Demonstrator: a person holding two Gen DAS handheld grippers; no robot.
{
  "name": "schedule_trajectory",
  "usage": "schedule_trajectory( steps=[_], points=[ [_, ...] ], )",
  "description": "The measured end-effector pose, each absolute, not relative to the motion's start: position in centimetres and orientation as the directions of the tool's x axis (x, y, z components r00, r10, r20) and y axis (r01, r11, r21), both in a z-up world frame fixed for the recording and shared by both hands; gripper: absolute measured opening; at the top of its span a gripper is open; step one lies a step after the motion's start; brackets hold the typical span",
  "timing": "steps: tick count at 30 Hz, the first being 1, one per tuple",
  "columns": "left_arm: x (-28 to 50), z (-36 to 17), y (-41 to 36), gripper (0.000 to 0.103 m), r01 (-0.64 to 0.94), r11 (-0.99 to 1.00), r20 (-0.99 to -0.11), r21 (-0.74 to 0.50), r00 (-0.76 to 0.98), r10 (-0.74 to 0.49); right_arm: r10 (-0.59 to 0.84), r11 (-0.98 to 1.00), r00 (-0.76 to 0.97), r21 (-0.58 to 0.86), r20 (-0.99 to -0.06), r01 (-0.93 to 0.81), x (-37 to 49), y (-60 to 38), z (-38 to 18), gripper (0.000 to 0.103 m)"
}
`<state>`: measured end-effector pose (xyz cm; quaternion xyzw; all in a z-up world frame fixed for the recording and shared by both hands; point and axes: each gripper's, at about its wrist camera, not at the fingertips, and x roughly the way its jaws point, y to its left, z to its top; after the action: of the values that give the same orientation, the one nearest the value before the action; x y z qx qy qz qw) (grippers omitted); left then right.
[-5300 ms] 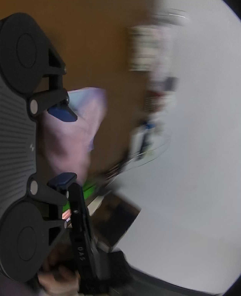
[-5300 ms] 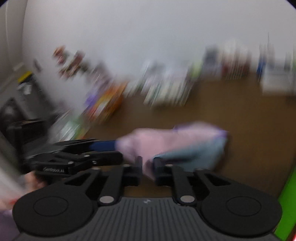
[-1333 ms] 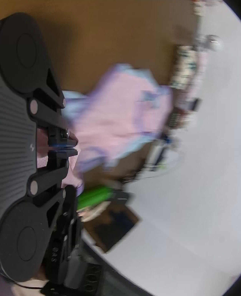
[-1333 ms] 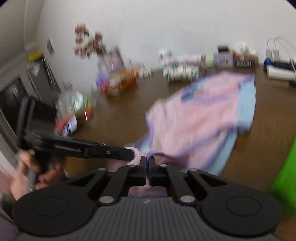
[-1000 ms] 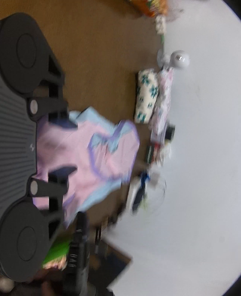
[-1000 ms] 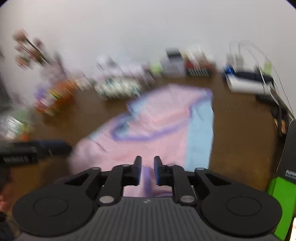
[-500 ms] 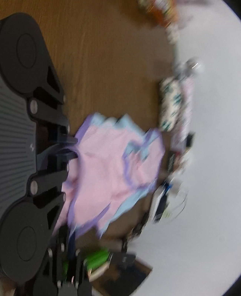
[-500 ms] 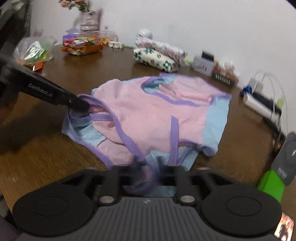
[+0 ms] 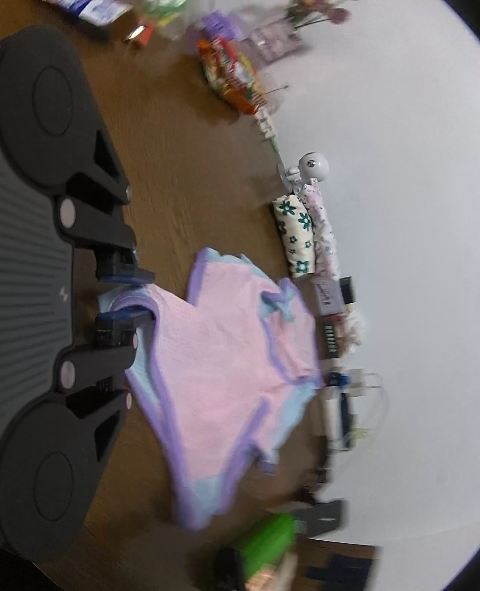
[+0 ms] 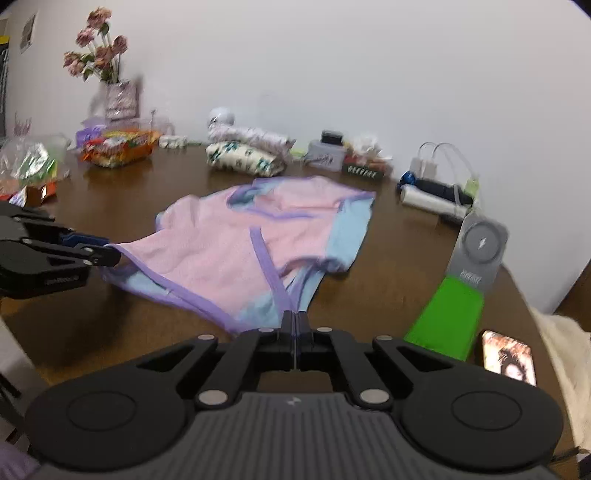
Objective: Fold clothes
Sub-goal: 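Grasp the purple-trimmed edge with the left gripper while the right gripper grasps another edge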
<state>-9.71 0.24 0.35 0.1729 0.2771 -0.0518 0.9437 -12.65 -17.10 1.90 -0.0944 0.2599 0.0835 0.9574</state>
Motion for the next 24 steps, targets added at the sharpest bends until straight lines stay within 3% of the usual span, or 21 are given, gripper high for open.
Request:
schedule_trajectory(
  steps=[2, 3, 4, 5, 12, 16, 20, 24],
  points=[
    [-9.8, 0.3, 0.0, 0.019, 0.190, 0.921, -0.525, 0.340, 0.851, 0.018, 0.130, 0.949, 0.860, -0.190, -0.493, -0.252, -13.3, -16.2, 1.9, 0.008],
    [-9.5, 0.3, 0.0, 0.021, 0.190, 0.920, -0.527, 0.341, 0.849, 0.020, 0.137, 0.932, 0.861, -0.229, -0.491, -0.279, -13.5, -15.5, 1.8, 0.017],
    [-9.4, 0.2, 0.1, 0.018, 0.194, 0.921, -0.534, 0.337, 0.845, 0.017, 0.146, 0.914, 0.860, -0.267, -0.489, -0.307, -13.6, -14.7, 1.6, 0.030],
    [-9.4, 0.3, 0.2, 0.004, 0.193, 0.927, -0.532, 0.321, 0.846, 0.008, 0.155, 0.898, 0.861, -0.295, -0.484, -0.327, -13.6, -14.0, 1.4, 0.034],
    [-10.9, 3.6, 0.9, 0.002, 0.257, 0.956, -0.479, 0.141, 0.863, -0.161, 0.179, 0.866, 0.833, -0.318, -0.523, -0.386, -9.6, -10.8, -1.0, 0.034],
    [-11.2, 4.2, 1.3, 0.002, 0.244, 0.961, -0.441, 0.130, 0.882, -0.164, 0.172, 0.865, 0.855, -0.340, -0.489, -0.369, -8.1, -9.0, -0.7, 0.034],
    [-11.4, 4.5, 2.0, 0.002, 0.264, 0.961, -0.438, 0.085, 0.876, -0.202, 0.113, 0.850, 0.850, -0.393, -0.514, -0.351, -6.9, -8.0, -1.7, 0.031],
    [-10.9, 3.8, 2.5, 0.002, 0.213, 0.971, -0.458, 0.105, 0.877, -0.142, 0.003, 0.860, 0.870, -0.443, -0.493, -0.254, -7.5, -9.6, -1.7, 0.029]
  ],
)
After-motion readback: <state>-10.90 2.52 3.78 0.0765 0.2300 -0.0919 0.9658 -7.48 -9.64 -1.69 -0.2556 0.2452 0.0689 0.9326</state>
